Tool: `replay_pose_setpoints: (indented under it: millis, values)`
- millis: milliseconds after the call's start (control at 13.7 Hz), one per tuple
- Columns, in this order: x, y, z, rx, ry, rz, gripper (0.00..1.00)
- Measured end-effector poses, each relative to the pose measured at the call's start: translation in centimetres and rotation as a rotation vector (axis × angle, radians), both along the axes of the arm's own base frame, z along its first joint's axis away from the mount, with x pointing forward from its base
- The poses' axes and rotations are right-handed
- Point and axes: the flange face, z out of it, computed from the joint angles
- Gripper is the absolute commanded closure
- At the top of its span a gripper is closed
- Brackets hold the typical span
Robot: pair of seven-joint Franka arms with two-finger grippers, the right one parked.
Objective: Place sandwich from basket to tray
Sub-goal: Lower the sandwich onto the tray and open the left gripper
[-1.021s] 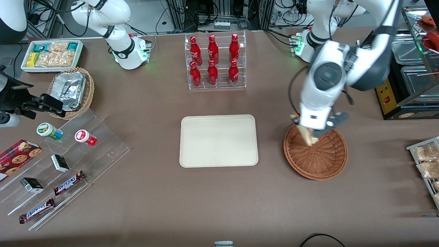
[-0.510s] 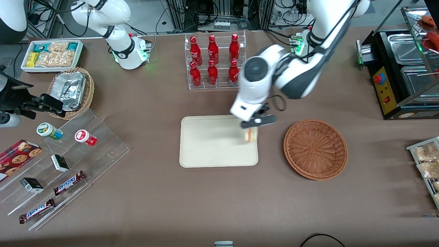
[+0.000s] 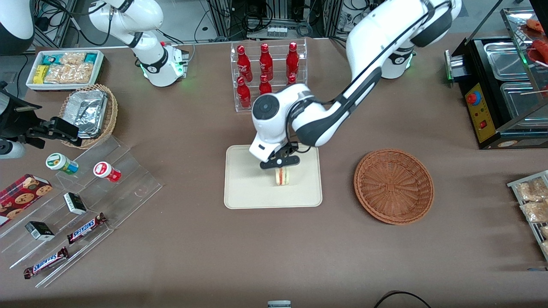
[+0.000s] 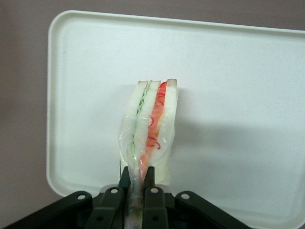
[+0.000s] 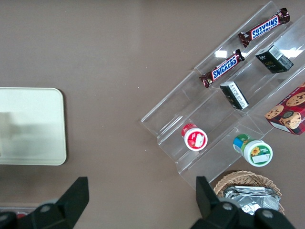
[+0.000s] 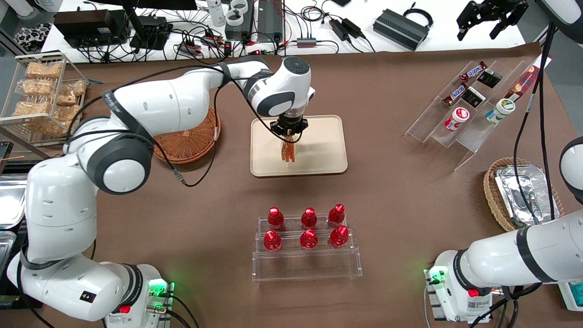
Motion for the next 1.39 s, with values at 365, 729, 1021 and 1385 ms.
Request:
replay_pose_setpoints:
  millis: [365, 729, 1021, 1385]
  values:
    - [0.4, -1.8, -1.1, -0.054, -0.033, -0.007, 1.00]
    - [0.3, -1.8, -2.7, -0.022, -0.045, -0.011, 0.01]
    - [0.8, -1.9, -2.0, -0.033, -0.058, -0.002, 0.01]
    - [4.0, 2.7, 10.4, -0.055, -0.022, 0.169, 0.01]
